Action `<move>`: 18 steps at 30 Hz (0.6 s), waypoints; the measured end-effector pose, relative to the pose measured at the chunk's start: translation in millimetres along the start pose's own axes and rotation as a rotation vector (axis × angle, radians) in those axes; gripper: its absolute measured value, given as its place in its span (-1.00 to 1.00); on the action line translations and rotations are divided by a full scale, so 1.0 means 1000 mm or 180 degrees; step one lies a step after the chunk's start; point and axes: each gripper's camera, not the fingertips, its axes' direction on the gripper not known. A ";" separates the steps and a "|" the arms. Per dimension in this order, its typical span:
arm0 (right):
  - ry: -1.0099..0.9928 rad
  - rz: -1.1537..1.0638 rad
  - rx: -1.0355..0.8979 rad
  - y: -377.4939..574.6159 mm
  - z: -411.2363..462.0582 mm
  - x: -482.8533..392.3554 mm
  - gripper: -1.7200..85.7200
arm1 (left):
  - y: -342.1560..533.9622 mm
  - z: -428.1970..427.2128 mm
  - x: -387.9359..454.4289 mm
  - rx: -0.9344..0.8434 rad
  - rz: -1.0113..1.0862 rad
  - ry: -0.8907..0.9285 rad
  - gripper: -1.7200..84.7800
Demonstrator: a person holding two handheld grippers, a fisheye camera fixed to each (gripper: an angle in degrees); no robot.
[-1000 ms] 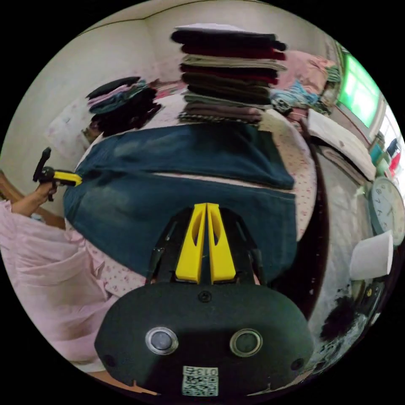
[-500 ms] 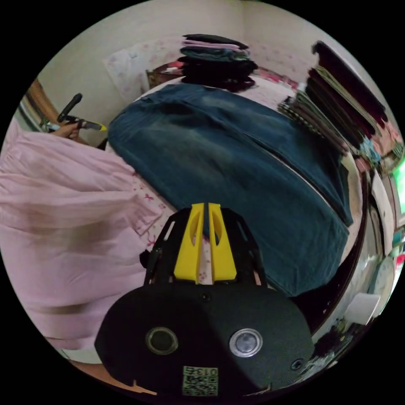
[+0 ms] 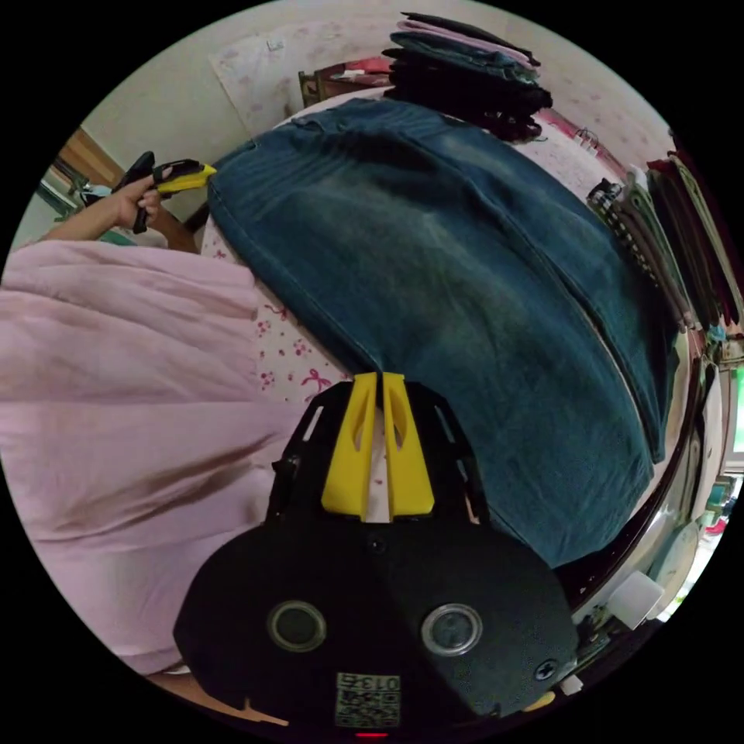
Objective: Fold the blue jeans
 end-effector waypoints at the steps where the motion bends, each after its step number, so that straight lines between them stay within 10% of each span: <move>1: 0.0009 0.0005 0.0057 0.001 -0.005 0.000 -0.91 | 0.000 -0.008 0.014 0.0000 0.0224 -0.0153 -0.87; 9: -0.0065 0.0182 -0.0212 0.011 0.002 0.006 -0.95 | 0.015 -0.022 -0.003 0.0108 0.0013 -0.0198 -0.85; 18: 0.0518 0.0940 0.0512 -0.014 -0.041 0.096 -0.95 | -0.026 0.057 0.142 -0.0357 0.1852 -0.1732 -0.94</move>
